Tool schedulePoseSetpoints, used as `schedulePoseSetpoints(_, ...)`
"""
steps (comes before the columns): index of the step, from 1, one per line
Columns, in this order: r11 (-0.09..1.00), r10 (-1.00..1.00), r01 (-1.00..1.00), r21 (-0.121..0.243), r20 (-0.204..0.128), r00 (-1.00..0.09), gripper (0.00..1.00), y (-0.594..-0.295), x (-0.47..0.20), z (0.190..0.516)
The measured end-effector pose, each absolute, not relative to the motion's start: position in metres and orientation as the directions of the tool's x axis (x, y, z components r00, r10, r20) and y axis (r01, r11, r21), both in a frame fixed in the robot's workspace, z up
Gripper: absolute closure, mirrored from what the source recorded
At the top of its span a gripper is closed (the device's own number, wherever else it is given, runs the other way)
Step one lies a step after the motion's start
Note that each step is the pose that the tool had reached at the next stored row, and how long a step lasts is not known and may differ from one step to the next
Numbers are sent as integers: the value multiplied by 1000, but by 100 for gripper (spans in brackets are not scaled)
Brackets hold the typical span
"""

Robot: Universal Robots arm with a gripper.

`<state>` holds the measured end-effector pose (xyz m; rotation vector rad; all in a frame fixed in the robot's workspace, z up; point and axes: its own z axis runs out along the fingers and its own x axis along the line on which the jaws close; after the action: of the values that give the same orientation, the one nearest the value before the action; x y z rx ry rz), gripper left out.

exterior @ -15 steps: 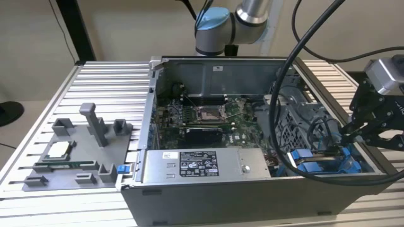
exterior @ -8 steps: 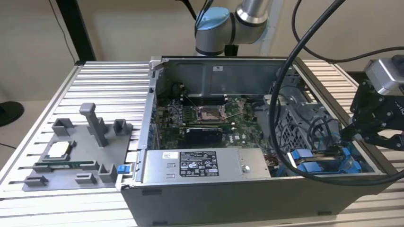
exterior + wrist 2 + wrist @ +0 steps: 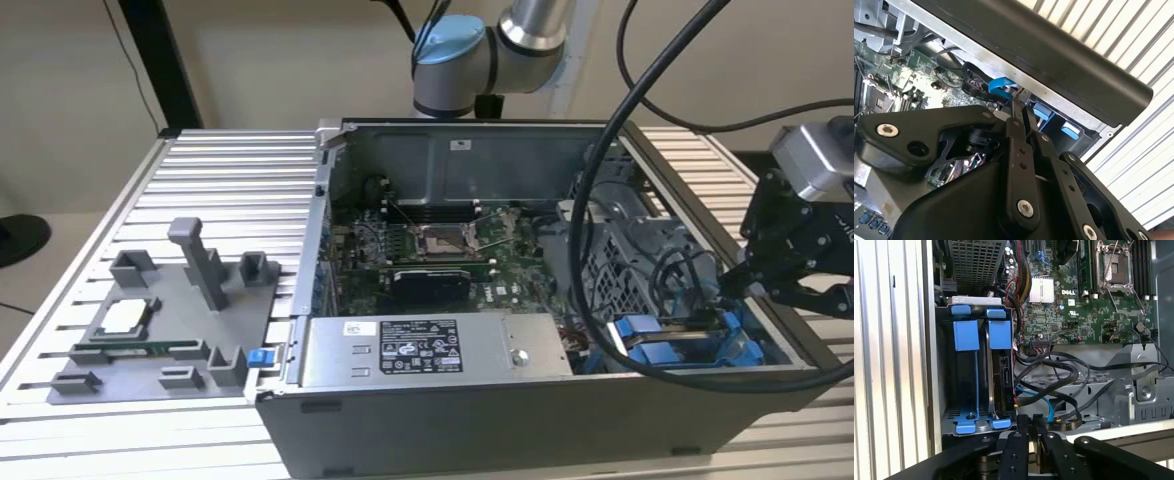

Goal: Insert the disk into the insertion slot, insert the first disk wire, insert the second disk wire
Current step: 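Insert the second disk wire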

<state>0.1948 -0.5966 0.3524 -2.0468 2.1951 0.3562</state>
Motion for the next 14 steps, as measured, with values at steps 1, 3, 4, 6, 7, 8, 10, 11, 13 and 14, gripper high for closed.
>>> schedulePoseSetpoints(1, 58, -966, -994, 90, -246, -79, 100, -597, 195, 353)
schedulePoseSetpoints(3, 58, -966, -994, 91, -246, -79, 100, -597, 194, 357)
schedulePoseSetpoints(4, 59, -966, -994, 91, -246, -79, 100, -597, 194, 360)
schedulePoseSetpoints(6, 58, -966, -994, 91, -246, -79, 100, -597, 192, 368)
schedulePoseSetpoints(7, 58, -966, -994, 91, -247, -79, 100, -597, 190, 371)
schedulePoseSetpoints(8, 58, -966, -994, 91, -247, -79, 100, -597, 188, 373)
schedulePoseSetpoints(10, 58, -966, -994, 91, -248, -79, 100, -597, 179, 377)
schedulePoseSetpoints(11, 58, -966, -994, 91, -248, -79, 100, -597, 175, 378)
schedulePoseSetpoints(13, 58, -966, -994, 91, -248, -79, 100, -597, 166, 378)
schedulePoseSetpoints(14, 58, -966, -994, 91, -248, -79, 100, -597, 161, 378)
